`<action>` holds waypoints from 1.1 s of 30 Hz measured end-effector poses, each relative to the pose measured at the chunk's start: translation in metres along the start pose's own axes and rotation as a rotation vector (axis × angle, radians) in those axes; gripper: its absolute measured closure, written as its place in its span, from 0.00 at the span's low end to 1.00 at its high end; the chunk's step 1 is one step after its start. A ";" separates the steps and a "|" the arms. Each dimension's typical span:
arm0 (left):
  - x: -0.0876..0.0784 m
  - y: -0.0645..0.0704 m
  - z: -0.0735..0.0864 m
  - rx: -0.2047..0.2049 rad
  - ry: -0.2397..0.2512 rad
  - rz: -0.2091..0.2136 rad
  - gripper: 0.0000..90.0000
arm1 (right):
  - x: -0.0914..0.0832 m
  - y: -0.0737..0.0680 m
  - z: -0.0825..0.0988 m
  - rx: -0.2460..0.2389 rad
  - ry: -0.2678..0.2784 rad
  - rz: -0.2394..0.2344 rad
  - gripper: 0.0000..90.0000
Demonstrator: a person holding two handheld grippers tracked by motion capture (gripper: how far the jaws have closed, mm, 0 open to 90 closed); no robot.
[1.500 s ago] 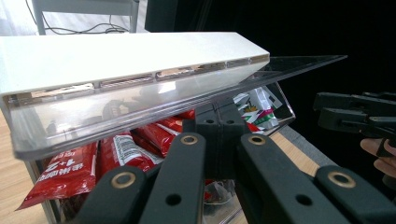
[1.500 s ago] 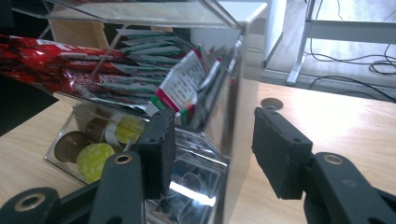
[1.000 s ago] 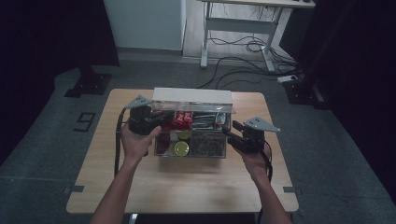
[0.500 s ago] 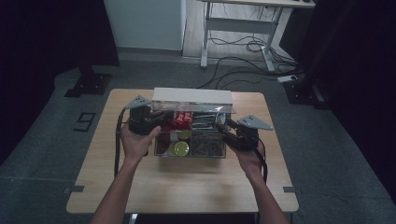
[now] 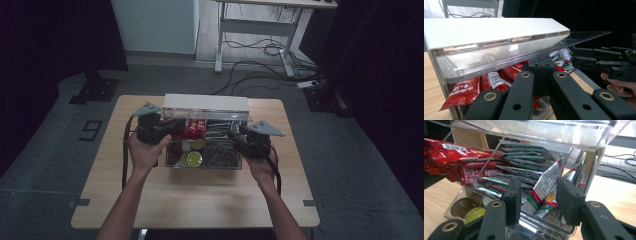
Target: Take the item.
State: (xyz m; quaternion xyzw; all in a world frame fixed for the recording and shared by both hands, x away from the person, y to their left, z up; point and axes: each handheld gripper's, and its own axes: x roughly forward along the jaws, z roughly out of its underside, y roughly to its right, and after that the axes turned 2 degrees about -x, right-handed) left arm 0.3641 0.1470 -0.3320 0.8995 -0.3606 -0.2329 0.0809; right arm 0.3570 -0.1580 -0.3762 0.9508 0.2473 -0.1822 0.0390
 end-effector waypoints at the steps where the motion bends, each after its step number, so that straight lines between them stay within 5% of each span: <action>1: 0.000 0.000 0.000 0.000 0.000 0.000 1.00 | 0.001 0.000 0.000 -0.003 -0.003 0.004 0.62; 21: 0.001 -0.001 0.002 0.000 0.003 0.004 1.00 | 0.020 -0.005 0.003 -0.040 -0.058 0.035 0.67; 33: 0.002 -0.001 0.002 -0.003 0.001 0.004 1.00 | 0.021 0.001 0.005 -0.015 -0.074 0.019 0.96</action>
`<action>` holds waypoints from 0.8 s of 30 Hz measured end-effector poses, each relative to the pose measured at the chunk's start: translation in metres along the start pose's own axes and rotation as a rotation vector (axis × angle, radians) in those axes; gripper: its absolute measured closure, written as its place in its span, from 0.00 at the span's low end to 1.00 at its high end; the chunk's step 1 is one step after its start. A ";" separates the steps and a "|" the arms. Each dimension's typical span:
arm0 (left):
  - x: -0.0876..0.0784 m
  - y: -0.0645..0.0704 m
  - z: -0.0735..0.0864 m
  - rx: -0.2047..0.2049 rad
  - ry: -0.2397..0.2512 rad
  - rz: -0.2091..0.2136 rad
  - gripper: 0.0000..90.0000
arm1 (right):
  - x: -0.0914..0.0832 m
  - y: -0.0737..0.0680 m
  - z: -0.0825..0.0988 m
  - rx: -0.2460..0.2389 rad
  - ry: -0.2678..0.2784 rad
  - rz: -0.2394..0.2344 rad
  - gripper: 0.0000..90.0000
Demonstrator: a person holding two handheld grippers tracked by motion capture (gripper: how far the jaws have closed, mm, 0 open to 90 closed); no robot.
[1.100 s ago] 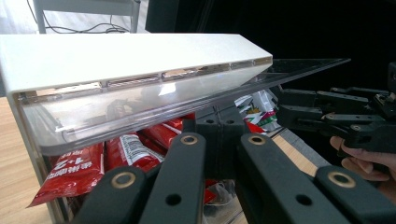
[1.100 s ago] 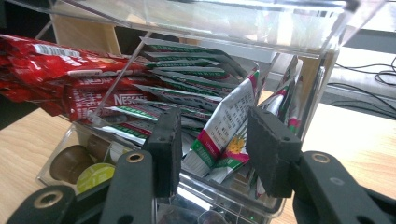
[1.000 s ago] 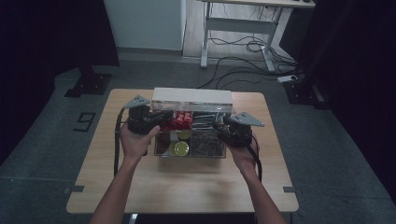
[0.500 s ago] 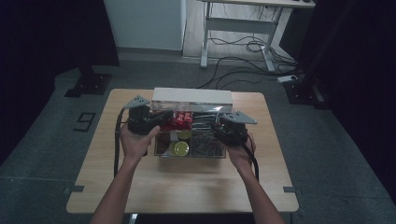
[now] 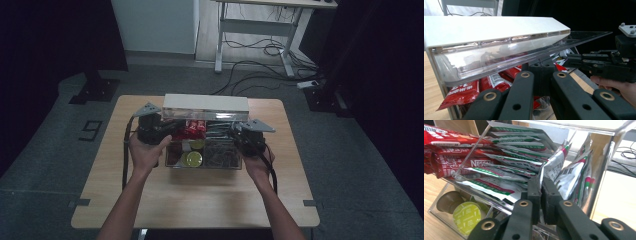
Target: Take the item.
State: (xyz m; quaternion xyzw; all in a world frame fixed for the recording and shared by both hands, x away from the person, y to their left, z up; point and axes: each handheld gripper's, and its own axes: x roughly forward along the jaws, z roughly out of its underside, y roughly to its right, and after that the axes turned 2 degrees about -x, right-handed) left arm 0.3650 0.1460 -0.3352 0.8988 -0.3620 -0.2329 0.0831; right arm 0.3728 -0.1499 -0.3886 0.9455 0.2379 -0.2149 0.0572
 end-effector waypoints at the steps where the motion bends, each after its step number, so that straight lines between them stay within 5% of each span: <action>1: 0.000 0.000 0.000 -0.001 0.001 0.001 1.00 | 0.000 0.002 0.000 0.009 0.002 -0.007 0.97; 7: 0.000 0.000 0.000 -0.003 0.002 0.000 1.00 | -0.010 0.006 0.000 0.034 0.057 -0.021 0.99; 24: 0.003 -0.003 0.000 -0.015 0.003 0.001 1.00 | -0.020 0.009 0.005 0.063 0.102 -0.043 0.99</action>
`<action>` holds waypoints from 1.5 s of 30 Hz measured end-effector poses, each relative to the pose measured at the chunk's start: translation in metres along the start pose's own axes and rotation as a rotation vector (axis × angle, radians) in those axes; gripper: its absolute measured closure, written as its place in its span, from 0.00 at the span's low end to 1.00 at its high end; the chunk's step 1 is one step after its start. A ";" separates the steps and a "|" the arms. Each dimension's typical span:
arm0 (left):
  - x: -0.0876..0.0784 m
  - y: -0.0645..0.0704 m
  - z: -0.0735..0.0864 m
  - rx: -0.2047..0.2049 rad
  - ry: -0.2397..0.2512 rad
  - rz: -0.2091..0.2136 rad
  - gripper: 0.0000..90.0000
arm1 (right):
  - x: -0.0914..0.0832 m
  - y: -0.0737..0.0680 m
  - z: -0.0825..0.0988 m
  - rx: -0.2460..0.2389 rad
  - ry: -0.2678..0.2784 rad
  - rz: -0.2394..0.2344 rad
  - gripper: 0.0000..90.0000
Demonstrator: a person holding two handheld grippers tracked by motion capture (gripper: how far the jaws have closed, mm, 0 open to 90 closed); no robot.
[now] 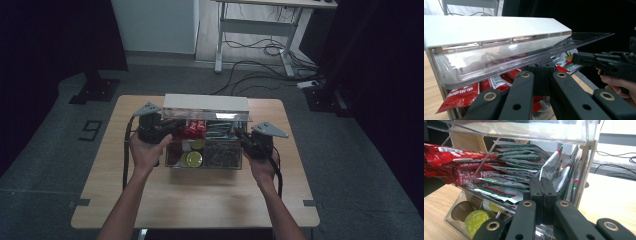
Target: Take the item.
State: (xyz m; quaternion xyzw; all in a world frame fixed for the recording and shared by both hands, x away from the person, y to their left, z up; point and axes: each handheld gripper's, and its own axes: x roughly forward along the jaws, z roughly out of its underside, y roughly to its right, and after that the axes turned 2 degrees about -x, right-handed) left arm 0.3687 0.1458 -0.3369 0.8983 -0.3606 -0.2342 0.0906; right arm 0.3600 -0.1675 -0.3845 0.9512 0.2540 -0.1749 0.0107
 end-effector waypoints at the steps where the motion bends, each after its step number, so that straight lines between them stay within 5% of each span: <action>1: 0.000 0.000 0.000 -0.002 0.001 0.000 1.00 | 0.000 -0.001 0.000 -0.003 0.000 0.001 0.99; 45: -0.001 -0.001 -0.007 -0.005 0.020 -0.019 1.00 | -0.052 0.011 0.007 0.064 0.180 -0.008 0.99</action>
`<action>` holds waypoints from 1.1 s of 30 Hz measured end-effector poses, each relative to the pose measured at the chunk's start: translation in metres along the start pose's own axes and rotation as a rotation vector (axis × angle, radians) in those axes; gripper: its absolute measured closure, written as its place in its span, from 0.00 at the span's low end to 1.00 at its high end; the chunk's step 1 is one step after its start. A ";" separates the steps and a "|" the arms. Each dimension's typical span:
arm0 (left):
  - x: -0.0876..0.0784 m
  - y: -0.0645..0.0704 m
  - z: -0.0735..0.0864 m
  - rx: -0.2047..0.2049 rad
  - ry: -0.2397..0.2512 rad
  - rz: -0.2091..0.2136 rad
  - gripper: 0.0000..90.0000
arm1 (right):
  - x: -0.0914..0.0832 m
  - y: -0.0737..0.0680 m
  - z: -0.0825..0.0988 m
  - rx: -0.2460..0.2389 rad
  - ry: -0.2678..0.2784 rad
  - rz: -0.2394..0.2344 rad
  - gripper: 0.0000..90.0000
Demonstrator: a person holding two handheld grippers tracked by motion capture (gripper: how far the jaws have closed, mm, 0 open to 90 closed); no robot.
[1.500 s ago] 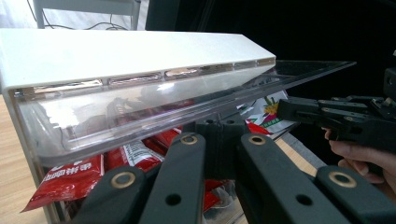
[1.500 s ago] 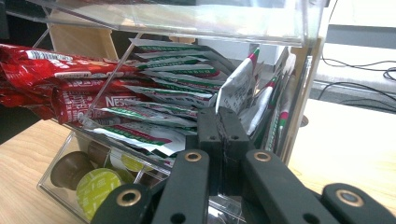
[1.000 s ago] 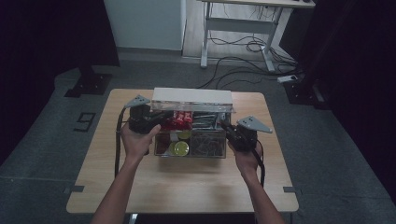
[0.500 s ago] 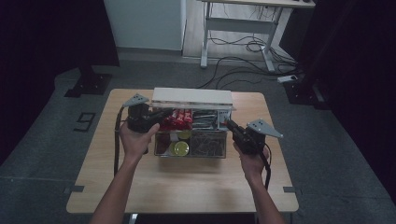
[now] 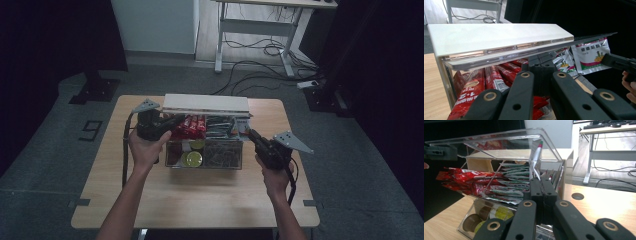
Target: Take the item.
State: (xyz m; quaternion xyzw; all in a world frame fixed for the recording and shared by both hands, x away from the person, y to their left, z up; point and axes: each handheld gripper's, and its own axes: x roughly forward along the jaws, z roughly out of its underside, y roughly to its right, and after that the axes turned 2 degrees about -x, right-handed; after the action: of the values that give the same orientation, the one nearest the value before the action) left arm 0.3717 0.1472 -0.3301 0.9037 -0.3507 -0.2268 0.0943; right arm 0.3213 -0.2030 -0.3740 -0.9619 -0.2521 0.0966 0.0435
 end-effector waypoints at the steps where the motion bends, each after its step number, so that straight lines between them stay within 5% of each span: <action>1: 0.000 0.000 0.000 -0.001 0.000 0.000 1.00 | -0.003 0.001 0.000 0.000 0.004 -0.002 0.99; 33: 0.002 0.002 0.002 -0.001 -0.008 0.000 1.00 | -0.035 0.033 0.014 0.046 0.019 0.060 0.99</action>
State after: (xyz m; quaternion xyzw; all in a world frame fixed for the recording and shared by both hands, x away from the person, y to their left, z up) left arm 0.3707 0.1447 -0.3320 0.9026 -0.3511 -0.2307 0.0933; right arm 0.3042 -0.2483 -0.3864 -0.9686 -0.2206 0.0944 0.0650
